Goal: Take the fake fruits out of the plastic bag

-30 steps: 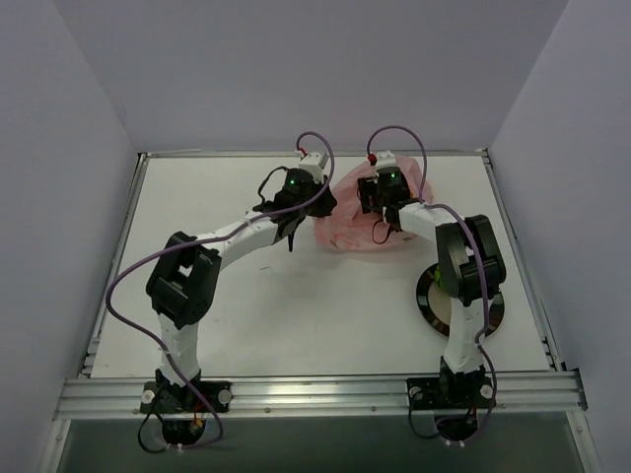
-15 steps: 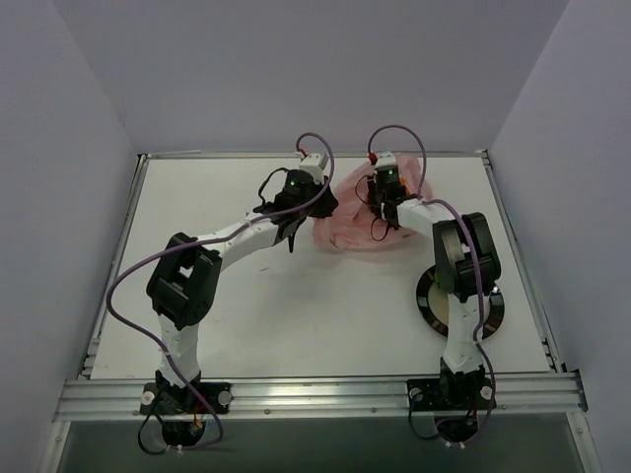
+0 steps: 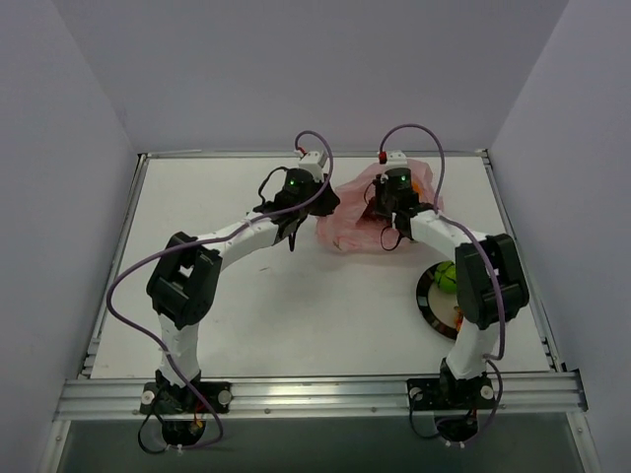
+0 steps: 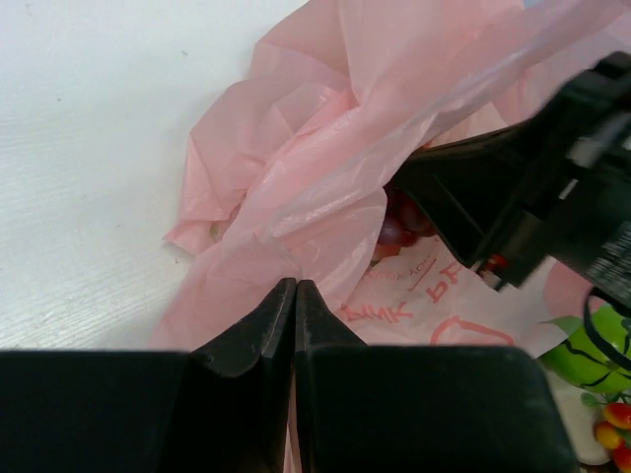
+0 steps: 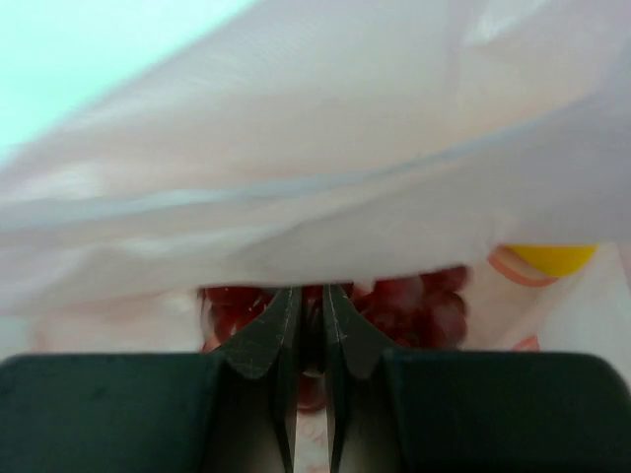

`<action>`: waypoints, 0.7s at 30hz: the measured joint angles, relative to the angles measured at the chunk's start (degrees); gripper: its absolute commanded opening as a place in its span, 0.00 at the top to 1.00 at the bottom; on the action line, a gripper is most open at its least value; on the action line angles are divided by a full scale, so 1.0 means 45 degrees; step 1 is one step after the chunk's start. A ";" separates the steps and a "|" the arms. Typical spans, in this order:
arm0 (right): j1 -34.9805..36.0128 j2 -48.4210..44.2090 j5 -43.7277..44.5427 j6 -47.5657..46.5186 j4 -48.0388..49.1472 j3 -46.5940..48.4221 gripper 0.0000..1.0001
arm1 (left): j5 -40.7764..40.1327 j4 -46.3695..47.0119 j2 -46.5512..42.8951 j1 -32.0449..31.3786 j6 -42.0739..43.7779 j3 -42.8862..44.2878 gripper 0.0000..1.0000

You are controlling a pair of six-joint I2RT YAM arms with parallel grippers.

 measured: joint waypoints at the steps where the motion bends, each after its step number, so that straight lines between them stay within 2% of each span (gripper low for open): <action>1: 0.0073 -0.0389 -0.0073 0.0102 0.0005 -0.0121 1.00 | 0.0019 0.0053 0.0000 0.0000 -0.0068 0.0000 0.98; 6: 0.0743 -0.2205 -0.0141 0.0714 0.0277 -0.0884 1.00 | 0.0189 0.0330 0.0000 0.0000 -0.0350 -0.0005 0.98; 12: 0.1632 -0.3667 0.0787 0.1535 0.0228 -0.1904 1.00 | 0.0282 0.0661 0.0000 0.0000 -0.0602 -0.0010 0.98; 21: 0.1807 -0.6251 0.2419 0.2526 -0.0801 -0.2550 1.00 | 0.0233 0.1103 -0.0253 0.0141 -0.0913 -0.0525 0.98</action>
